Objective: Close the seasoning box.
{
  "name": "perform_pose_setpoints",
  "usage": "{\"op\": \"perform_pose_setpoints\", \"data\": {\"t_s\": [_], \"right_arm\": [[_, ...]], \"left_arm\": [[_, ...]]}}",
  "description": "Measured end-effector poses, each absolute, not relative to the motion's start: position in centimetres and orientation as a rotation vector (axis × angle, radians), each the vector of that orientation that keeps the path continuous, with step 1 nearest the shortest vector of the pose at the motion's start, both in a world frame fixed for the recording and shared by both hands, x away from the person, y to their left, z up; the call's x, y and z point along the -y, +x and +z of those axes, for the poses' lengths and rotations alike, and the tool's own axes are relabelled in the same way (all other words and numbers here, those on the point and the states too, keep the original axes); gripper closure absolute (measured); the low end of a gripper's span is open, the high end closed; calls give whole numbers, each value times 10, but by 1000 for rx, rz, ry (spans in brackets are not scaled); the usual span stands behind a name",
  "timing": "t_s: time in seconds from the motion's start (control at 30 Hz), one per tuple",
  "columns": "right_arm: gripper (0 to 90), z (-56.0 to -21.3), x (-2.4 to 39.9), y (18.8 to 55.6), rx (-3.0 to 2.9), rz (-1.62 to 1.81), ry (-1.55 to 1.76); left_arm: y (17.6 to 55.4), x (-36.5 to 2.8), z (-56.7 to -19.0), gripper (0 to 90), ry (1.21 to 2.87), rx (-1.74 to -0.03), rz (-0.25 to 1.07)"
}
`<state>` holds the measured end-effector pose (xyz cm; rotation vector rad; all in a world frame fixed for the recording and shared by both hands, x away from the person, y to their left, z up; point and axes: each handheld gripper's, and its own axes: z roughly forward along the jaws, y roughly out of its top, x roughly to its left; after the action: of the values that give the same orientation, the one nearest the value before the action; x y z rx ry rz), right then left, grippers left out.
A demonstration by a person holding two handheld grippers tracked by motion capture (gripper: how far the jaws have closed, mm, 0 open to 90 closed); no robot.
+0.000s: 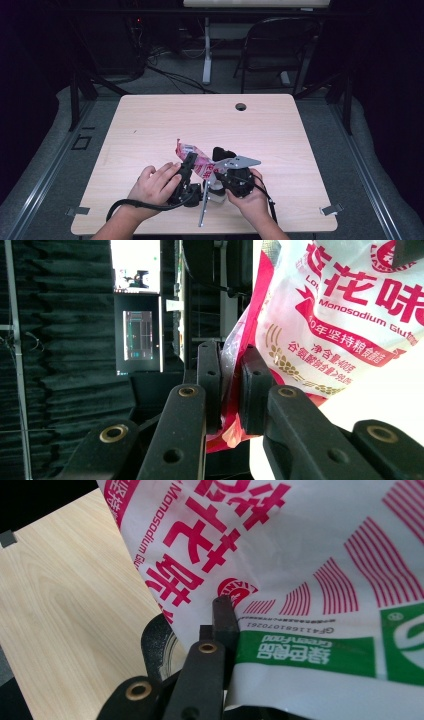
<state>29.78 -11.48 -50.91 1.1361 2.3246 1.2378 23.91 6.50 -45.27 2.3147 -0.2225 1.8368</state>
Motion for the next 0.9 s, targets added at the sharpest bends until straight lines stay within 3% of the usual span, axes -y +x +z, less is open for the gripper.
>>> {"op": "perform_pose_setpoints", "data": {"t_s": [0.9], "right_arm": [[900, -509, 116, 298, -2317, 1242, 1140]], "left_arm": [[239, -62, -452, 826, 2315, 222, 1832]]}}
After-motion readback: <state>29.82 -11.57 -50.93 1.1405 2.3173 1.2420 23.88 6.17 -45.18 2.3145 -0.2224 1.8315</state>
